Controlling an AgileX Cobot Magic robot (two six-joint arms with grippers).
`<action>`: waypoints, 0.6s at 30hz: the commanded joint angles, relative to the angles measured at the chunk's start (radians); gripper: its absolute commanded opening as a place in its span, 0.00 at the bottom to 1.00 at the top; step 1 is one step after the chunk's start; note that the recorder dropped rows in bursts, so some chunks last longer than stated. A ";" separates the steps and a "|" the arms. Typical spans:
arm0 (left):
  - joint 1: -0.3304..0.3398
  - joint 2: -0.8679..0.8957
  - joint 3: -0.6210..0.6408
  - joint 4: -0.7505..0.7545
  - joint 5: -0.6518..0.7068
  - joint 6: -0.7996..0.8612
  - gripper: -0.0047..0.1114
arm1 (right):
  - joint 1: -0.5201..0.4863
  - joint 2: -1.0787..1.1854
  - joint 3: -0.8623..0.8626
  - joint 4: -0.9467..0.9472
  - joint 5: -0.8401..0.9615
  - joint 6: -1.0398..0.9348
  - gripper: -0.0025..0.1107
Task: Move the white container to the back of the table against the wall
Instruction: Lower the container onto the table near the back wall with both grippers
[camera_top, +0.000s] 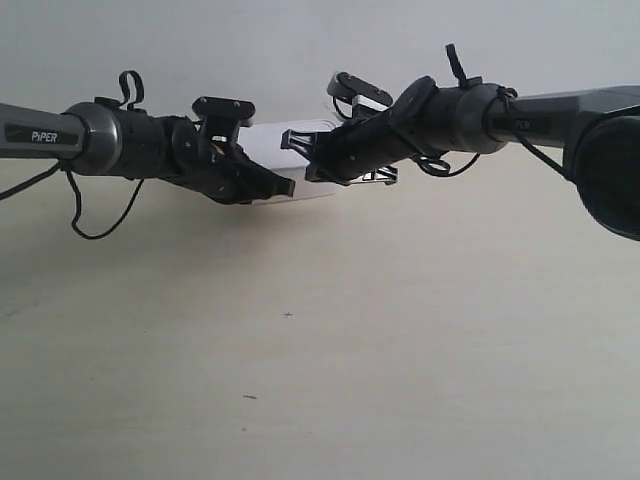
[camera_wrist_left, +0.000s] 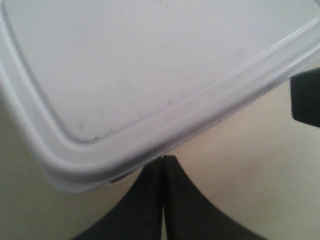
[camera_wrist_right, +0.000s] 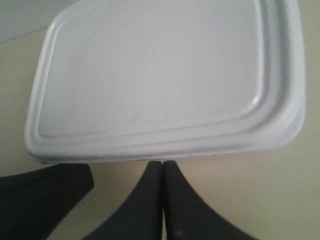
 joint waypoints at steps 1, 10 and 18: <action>0.021 0.021 -0.072 0.009 0.020 -0.006 0.04 | -0.005 0.008 -0.009 -0.009 -0.005 0.000 0.02; 0.021 0.080 -0.197 0.047 0.089 -0.006 0.04 | -0.005 0.021 -0.009 -0.009 -0.062 -0.002 0.02; 0.023 0.086 -0.197 0.057 0.069 -0.004 0.04 | -0.005 0.072 -0.083 -0.012 -0.043 0.000 0.02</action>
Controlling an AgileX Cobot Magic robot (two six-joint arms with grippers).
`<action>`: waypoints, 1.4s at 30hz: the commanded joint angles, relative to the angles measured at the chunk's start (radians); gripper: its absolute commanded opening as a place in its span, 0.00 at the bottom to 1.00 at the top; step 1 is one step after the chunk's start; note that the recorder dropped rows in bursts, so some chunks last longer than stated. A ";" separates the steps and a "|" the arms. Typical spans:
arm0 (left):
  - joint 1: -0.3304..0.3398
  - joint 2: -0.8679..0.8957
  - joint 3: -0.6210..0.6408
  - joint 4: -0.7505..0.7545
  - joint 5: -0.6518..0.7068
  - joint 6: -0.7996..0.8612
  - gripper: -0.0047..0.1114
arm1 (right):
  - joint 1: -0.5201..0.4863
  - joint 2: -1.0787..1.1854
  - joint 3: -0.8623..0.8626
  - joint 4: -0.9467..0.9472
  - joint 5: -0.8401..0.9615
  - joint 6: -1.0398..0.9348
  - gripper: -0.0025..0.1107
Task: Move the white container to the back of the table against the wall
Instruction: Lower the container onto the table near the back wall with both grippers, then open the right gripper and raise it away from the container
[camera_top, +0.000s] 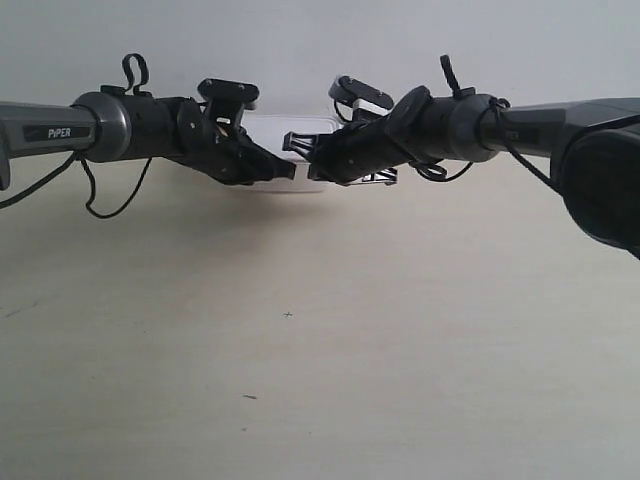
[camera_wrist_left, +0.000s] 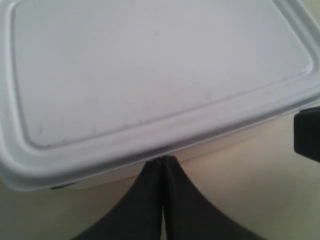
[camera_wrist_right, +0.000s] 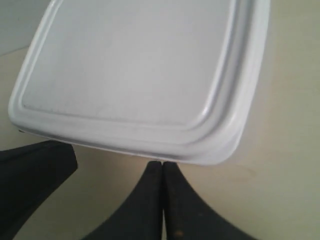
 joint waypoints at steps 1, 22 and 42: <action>0.003 0.009 -0.006 0.008 -0.026 -0.004 0.04 | -0.005 0.026 -0.047 -0.009 0.014 0.000 0.02; 0.003 0.033 -0.006 0.006 -0.074 0.028 0.04 | -0.199 -0.161 -0.047 -0.340 0.379 0.129 0.02; 0.003 0.033 -0.072 0.000 -0.055 0.056 0.04 | -0.217 -0.177 -0.047 -0.336 0.408 0.127 0.02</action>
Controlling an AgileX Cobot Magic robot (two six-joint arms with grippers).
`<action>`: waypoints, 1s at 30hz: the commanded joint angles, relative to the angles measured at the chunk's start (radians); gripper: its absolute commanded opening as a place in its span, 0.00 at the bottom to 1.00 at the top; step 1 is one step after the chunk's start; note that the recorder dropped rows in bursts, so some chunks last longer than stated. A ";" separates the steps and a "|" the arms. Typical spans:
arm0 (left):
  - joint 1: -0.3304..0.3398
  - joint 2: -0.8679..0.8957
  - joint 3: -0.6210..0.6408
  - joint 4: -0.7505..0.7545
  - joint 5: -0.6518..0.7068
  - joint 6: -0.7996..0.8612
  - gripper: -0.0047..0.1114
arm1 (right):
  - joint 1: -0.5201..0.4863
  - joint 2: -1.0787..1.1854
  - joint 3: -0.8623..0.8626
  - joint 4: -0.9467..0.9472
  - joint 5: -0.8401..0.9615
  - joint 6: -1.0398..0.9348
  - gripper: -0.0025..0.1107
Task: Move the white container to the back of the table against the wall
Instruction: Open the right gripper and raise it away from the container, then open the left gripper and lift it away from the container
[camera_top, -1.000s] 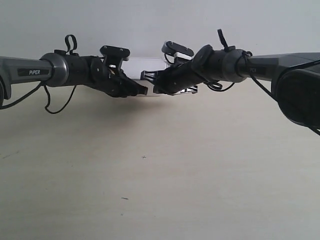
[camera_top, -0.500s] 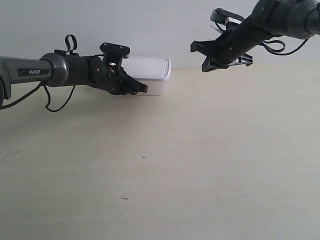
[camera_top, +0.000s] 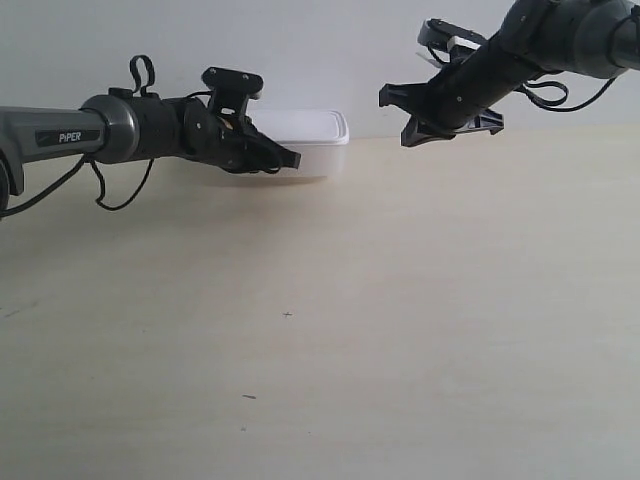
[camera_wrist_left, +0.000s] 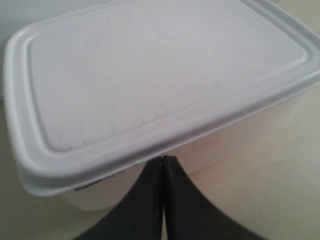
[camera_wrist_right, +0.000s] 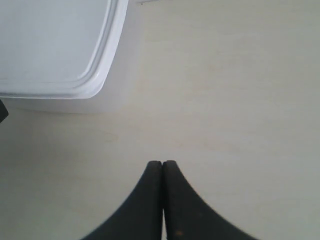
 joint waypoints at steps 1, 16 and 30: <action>0.004 -0.004 -0.013 -0.003 0.041 0.050 0.04 | 0.001 -0.010 -0.013 0.002 0.008 -0.003 0.02; 0.012 -0.068 -0.013 0.003 0.216 0.108 0.04 | -0.001 -0.023 -0.013 0.000 0.093 0.002 0.02; 0.086 -0.525 0.365 -0.078 0.321 0.165 0.04 | -0.001 -0.221 0.051 -0.004 0.324 -0.036 0.02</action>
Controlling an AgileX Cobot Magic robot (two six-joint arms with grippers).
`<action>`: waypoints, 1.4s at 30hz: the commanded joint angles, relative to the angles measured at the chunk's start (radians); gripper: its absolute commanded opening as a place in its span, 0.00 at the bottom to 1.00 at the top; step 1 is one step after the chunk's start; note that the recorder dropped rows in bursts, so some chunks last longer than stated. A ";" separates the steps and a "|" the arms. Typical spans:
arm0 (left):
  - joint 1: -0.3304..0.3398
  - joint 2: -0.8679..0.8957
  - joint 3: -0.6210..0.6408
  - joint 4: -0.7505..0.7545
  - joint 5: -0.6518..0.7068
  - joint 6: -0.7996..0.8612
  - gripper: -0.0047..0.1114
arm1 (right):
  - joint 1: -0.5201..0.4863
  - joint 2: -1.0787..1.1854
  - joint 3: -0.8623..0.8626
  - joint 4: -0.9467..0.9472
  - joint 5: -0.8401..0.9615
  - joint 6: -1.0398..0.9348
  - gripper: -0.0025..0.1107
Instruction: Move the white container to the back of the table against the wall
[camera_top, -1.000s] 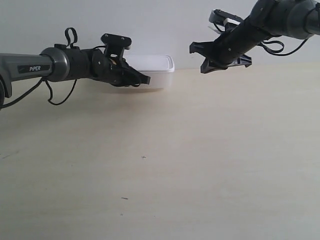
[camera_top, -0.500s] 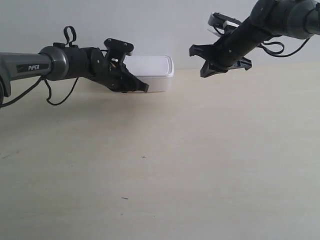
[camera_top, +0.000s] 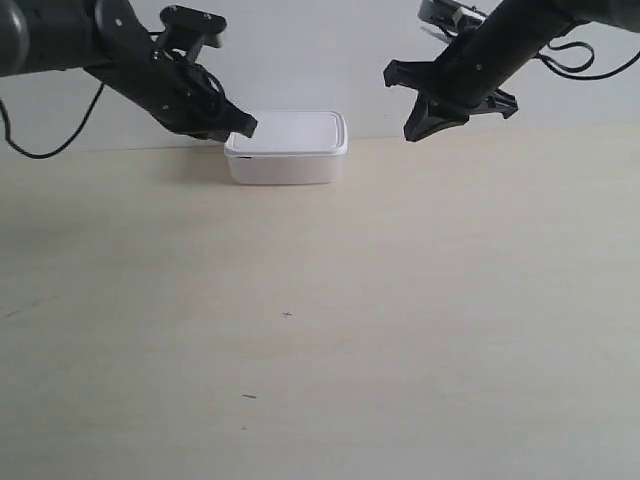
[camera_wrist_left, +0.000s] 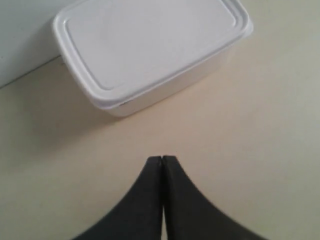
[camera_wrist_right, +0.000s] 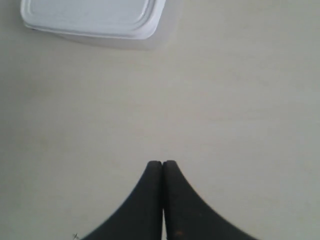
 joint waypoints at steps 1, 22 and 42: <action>0.042 -0.214 0.217 -0.093 -0.076 0.033 0.04 | -0.001 -0.125 0.071 -0.004 0.034 -0.031 0.02; 0.068 -1.512 1.295 -0.292 -0.285 0.027 0.04 | -0.001 -1.329 1.254 0.046 -0.295 -0.204 0.02; 0.068 -1.750 1.566 -0.291 -0.739 0.037 0.04 | -0.001 -1.543 1.592 0.051 -0.907 -0.208 0.02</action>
